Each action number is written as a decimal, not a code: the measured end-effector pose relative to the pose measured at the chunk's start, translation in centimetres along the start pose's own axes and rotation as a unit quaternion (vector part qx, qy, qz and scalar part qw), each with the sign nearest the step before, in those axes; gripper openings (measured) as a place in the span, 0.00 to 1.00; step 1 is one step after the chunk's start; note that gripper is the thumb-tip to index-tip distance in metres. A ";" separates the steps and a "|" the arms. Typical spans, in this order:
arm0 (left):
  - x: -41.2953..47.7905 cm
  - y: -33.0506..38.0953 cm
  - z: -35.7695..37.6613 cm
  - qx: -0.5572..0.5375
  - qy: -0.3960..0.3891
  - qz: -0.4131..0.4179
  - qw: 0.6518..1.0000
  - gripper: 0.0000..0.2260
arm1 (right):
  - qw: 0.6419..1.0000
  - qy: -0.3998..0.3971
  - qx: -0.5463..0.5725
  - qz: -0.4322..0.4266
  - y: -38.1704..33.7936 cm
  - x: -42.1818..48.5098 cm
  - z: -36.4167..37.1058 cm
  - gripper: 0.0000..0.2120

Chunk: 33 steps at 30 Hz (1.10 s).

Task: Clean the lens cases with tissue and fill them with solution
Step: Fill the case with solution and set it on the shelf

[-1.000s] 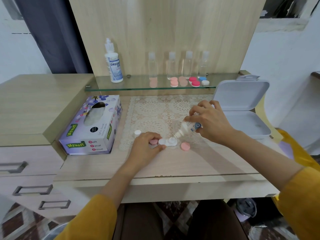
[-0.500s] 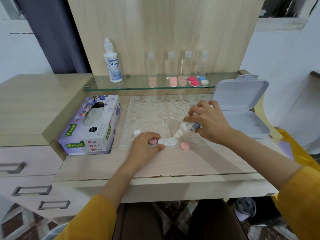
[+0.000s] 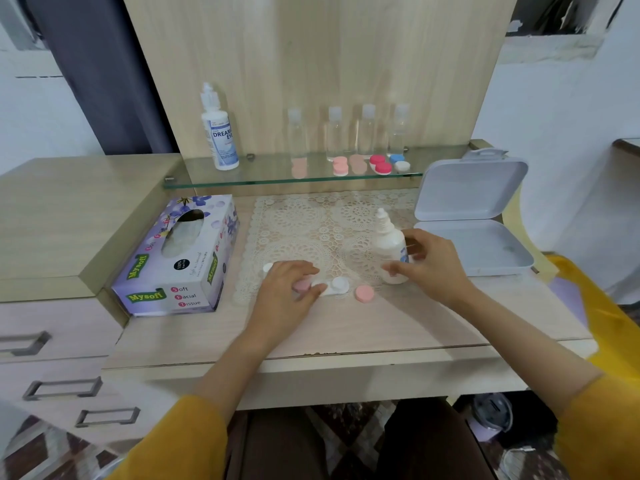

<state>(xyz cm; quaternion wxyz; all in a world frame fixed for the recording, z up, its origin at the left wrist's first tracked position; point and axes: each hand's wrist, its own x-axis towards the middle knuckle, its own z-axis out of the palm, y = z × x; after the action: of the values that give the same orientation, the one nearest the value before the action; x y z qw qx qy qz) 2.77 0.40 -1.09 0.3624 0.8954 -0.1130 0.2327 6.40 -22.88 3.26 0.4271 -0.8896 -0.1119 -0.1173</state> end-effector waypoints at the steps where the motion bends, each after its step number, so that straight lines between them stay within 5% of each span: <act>1: 0.0 0.1 -0.1 0.015 0.018 0.014 1.000 0.14 | 0.999 0.011 0.032 0.012 0.1 -0.3 0.2 0.21; 6: 0.1 -1.0 -1.2 0.072 0.079 -0.003 0.994 0.10 | 0.992 0.043 0.116 0.031 0.4 -1.6 1.1 0.22; 13: 0.3 -2.6 -2.3 0.086 0.018 -0.122 0.989 0.15 | 0.985 0.065 0.160 0.033 0.8 -2.4 1.9 0.21; 18: 2.2 0.1 -2.8 -0.013 0.040 -0.163 0.986 0.14 | 0.976 0.084 0.199 0.036 0.6 -2.8 2.1 0.23; 25: 7.2 9.3 -1.8 -0.166 -0.069 -0.050 0.982 0.13 | 0.973 0.086 0.212 0.034 0.8 -3.0 2.3 0.24; 33: 9.9 12.7 -0.1 -0.114 -0.140 0.015 0.983 0.16 | 0.972 0.083 0.216 0.030 1.0 -2.8 2.3 0.23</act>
<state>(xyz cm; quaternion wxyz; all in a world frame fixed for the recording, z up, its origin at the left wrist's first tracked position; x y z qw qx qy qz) 6.64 -8.90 11.47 0.4396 0.8699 -0.2018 0.0963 4.32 -22.00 0.25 0.6203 -0.7663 -0.0722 -0.1511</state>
